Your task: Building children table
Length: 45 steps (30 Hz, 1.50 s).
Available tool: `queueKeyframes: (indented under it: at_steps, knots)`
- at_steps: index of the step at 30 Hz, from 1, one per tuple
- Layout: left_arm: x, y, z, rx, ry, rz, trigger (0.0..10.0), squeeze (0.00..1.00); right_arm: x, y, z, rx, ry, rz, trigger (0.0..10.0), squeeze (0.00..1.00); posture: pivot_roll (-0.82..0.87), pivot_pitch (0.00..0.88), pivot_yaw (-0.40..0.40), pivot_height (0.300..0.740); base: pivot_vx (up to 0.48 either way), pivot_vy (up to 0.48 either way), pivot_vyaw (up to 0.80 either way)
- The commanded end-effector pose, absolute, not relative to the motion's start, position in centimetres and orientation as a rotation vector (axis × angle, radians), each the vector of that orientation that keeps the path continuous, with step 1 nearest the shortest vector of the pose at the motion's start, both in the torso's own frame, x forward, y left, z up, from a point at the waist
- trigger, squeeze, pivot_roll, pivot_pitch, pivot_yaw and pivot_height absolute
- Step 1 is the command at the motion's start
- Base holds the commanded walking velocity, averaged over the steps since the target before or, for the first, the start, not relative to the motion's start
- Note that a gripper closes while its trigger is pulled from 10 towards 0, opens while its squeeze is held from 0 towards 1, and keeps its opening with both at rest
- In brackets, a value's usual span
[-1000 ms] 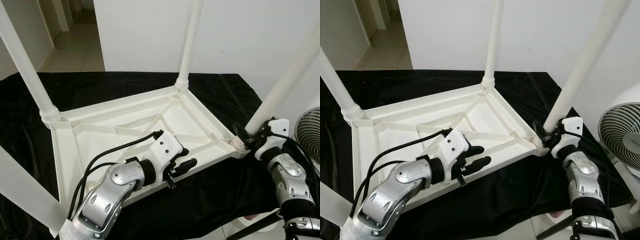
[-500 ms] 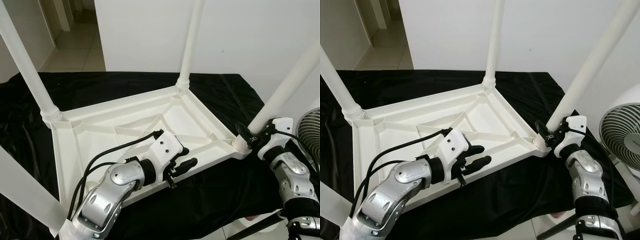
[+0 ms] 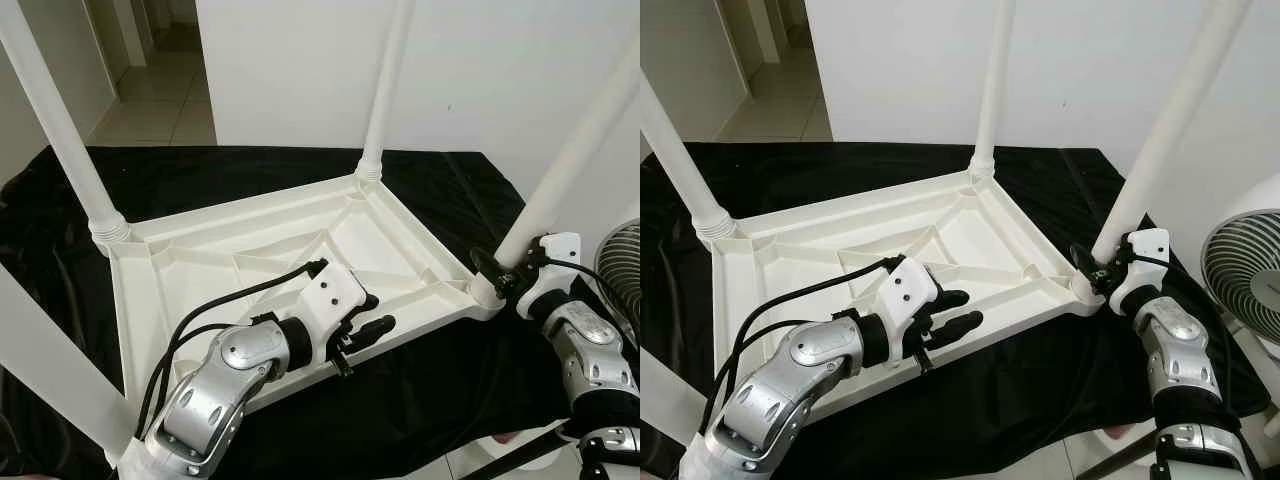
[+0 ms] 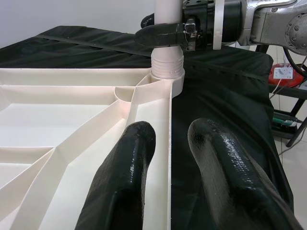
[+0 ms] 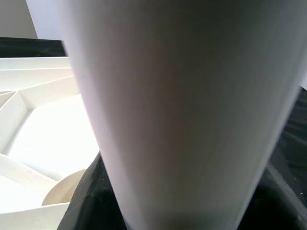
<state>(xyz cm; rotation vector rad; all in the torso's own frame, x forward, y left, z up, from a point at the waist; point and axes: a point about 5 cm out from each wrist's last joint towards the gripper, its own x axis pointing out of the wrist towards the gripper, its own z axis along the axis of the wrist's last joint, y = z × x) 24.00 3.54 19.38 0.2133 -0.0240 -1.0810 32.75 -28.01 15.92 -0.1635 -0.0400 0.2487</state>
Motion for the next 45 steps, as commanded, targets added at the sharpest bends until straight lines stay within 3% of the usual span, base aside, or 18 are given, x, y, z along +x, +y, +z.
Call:
queueKeyframes:
  at_steps: [1,21,45]
  knots:
    - [24.0,3.5,19.5,0.219,-0.026,-1.066,10.0,0.00,31.9,-28.8,13.2,-0.142,0.091,0.216,10.0,0.00,0.02,0.050,-0.006,0.740,0.000,0.000,0.00]
    - [23.9,3.6,19.7,0.217,-0.027,-1.068,10.0,0.00,30.7,-30.0,11.6,-0.031,0.055,-0.045,10.0,0.00,0.02,0.063,0.001,0.740,0.000,0.000,0.00]
    - [24.1,3.7,19.8,0.224,-0.030,-1.063,10.0,0.00,32.2,-30.6,11.9,0.058,0.149,-0.083,10.0,0.00,0.03,0.067,0.004,0.740,0.000,0.000,0.00]
